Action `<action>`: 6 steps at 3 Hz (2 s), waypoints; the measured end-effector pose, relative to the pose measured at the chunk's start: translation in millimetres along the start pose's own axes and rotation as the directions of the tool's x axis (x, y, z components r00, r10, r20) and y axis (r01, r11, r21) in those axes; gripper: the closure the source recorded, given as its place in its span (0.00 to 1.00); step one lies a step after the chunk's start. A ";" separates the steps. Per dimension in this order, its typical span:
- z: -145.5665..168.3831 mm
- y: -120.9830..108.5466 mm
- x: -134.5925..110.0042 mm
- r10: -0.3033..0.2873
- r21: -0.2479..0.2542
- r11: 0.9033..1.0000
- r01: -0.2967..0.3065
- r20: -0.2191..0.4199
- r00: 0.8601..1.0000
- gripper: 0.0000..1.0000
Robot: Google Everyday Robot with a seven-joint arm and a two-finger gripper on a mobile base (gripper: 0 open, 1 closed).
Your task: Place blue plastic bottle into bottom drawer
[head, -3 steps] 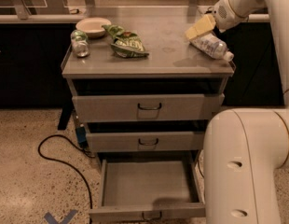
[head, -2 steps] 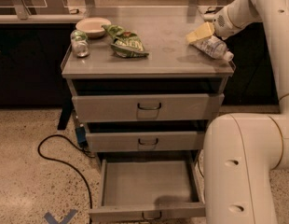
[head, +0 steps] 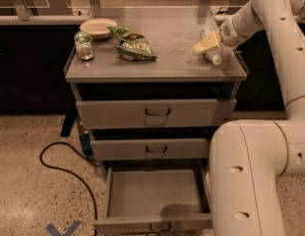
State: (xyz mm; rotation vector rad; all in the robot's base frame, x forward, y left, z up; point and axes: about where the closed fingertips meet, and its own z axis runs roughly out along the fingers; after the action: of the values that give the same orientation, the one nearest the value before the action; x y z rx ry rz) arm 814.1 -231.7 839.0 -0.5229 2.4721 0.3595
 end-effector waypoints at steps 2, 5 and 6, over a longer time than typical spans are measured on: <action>9.8 8.1 -2.7 -0.025 0.021 0.999 0.025 -0.039 0.999 0.00; 10.0 8.2 -2.7 -0.025 0.021 0.999 0.026 -0.039 0.999 0.42; 10.1 8.2 -2.7 -0.025 0.021 0.999 0.026 -0.039 0.999 0.65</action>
Offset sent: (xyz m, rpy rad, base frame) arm 0.0135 0.0202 0.0033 -0.1212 0.0402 0.0268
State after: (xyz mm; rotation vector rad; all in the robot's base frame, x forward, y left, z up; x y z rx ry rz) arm 817.4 -220.0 833.7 -0.5564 2.5016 0.3154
